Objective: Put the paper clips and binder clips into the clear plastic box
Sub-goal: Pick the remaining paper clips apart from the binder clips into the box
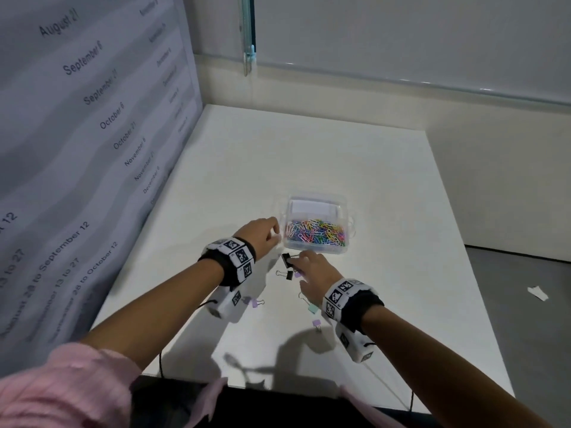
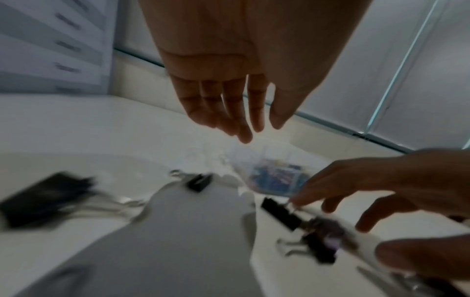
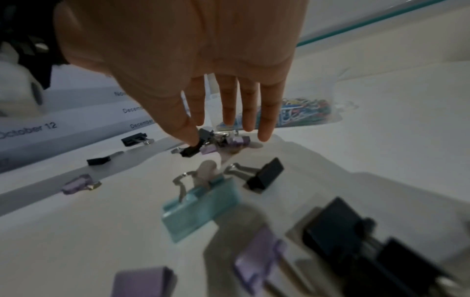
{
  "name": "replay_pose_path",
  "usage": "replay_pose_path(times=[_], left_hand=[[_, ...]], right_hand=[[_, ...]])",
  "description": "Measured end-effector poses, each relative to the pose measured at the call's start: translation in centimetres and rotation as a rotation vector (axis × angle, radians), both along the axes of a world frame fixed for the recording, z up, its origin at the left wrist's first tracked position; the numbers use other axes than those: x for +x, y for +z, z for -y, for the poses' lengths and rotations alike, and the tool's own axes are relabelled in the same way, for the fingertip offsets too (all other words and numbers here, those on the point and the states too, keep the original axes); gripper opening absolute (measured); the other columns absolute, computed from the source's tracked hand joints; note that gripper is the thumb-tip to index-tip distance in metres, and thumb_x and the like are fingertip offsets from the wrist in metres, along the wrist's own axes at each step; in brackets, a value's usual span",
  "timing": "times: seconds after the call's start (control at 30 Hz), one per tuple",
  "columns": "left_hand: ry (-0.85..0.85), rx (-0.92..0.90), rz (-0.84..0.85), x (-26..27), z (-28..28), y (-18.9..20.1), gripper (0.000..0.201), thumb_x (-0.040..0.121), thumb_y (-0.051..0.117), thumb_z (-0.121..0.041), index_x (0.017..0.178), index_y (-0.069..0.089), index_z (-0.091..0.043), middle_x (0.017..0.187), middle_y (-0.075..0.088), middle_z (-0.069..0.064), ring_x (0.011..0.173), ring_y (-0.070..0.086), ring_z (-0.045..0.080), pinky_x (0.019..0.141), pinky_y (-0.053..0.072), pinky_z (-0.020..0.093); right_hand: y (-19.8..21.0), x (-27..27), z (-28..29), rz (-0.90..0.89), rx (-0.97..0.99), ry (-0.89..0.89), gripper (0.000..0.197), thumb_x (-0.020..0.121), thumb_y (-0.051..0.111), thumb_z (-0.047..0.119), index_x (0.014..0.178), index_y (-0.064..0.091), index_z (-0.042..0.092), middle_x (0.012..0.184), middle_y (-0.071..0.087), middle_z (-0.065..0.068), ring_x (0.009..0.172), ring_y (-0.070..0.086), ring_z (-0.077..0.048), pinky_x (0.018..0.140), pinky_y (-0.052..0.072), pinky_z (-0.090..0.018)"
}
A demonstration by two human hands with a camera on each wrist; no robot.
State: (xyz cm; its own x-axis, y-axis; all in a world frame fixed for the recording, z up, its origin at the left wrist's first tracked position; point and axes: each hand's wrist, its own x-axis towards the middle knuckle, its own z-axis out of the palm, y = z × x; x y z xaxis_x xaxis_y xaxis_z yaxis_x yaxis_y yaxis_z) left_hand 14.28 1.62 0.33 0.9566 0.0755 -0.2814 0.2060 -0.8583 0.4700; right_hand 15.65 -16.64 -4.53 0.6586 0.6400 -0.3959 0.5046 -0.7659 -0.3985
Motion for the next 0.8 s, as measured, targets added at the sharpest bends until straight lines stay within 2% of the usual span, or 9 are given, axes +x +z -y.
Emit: replay_pose_path(times=[0.17,0.23,0.3,0.37,0.43,0.53,0.67,0.73,0.8], left_hand=[[0.218,0.217,-0.124,-4.5,-4.9,-3.3,0.039,0.084,0.058,-0.029,0.120,0.049,-0.019,0.123,0.042,0.012,0.115,0.040,0.031,0.091,0.044,0.041],[0.289,0.207,-0.158,-6.2,-5.6,-4.0,0.052,0.078,0.063,-0.037,0.125,0.045,-0.025,0.128,0.036,0.009,0.119,0.035,0.030,0.094,0.043,0.042],[0.258,0.184,-0.186,-7.9,-5.6,-5.0,0.072,0.074,0.065,-0.048,0.136,0.033,-0.028,0.138,0.029,0.008,0.127,0.030,0.031,0.101,0.040,0.044],[0.119,0.228,-0.229,-9.5,-5.0,-6.1,0.092,0.074,0.058,-0.061,0.146,0.013,-0.026,0.152,0.015,0.011,0.138,0.019,0.034,0.112,0.029,0.048],[-0.009,0.263,-0.276,-10.7,-4.2,-7.0,0.102,0.070,0.039,-0.077,0.149,-0.004,-0.027,0.158,-0.007,0.008,0.146,0.001,0.033,0.117,0.014,0.052],[-0.142,0.259,-0.306,-11.5,-2.6,-7.7,0.109,0.054,0.013,-0.083,0.147,-0.011,-0.032,0.156,-0.024,0.005,0.145,-0.016,0.032,0.115,0.003,0.057],[-0.197,0.173,-0.250,-11.0,-1.4,-7.6,0.109,0.052,0.021,-0.087,0.146,-0.005,-0.039,0.157,-0.020,0.004,0.146,-0.015,0.030,0.117,0.001,0.054],[-0.151,0.115,-0.141,-10.3,-1.4,-7.2,0.111,0.052,0.024,-0.091,0.147,0.008,-0.036,0.159,-0.004,0.008,0.147,0.000,0.031,0.119,0.009,0.047],[-0.048,0.058,-0.068,-9.2,-1.6,-6.4,0.101,0.060,0.033,-0.081,0.146,0.023,-0.029,0.155,0.013,0.010,0.142,0.016,0.031,0.116,0.022,0.040]], right_hand=[[-0.4,0.1,-0.5,-0.013,0.057,0.009,0.049,0.080,0.049,0.004,0.125,0.051,0.023,0.125,0.045,-0.005,0.118,0.042,-0.024,0.099,0.041,-0.033],[-0.3,0.1,-0.1,-0.011,0.103,0.006,0.042,0.080,0.051,0.005,0.119,0.057,0.022,0.121,0.047,-0.006,0.115,0.045,-0.023,0.098,0.040,-0.030],[-0.1,0.1,0.4,-0.027,0.116,0.001,0.040,0.080,0.053,0.007,0.115,0.061,0.023,0.121,0.048,-0.005,0.114,0.046,-0.022,0.099,0.040,-0.028],[0.2,0.1,1.0,-0.063,0.107,-0.007,0.042,0.079,0.054,0.007,0.116,0.063,0.025,0.122,0.047,-0.005,0.113,0.047,-0.021,0.098,0.040,-0.025],[0.6,0.0,1.8,-0.102,0.101,0.000,0.045,0.078,0.054,0.007,0.117,0.063,0.027,0.122,0.046,-0.005,0.113,0.046,-0.019,0.094,0.037,-0.022],[0.9,-0.3,3.3,-0.141,0.108,-0.014,0.042,0.080,0.054,0.007,0.114,0.065,0.028,0.126,0.042,-0.003,0.111,0.044,-0.012,0.090,0.036,-0.018],[1.1,-0.1,5.6,-0.084,0.072,-0.044,0.042,0.081,0.059,0.015,0.120,0.060,0.031,0.126,0.041,-0.003,0.121,0.040,-0.018,0.096,0.030,-0.018],[1.3,0.1,6.9,-0.056,0.022,-0.073,0.048,0.077,0.067,0.028,0.123,0.055,0.029,0.124,0.041,-0.003,0.120,0.041,-0.020,0.100,0.034,-0.026],[1.7,0.0,8.3,-0.039,-0.047,-0.087,0.059,0.067,0.074,0.045,0.118,0.051,0.026,0.115,0.041,0.000,0.110,0.042,-0.019,0.093,0.041,-0.031]])
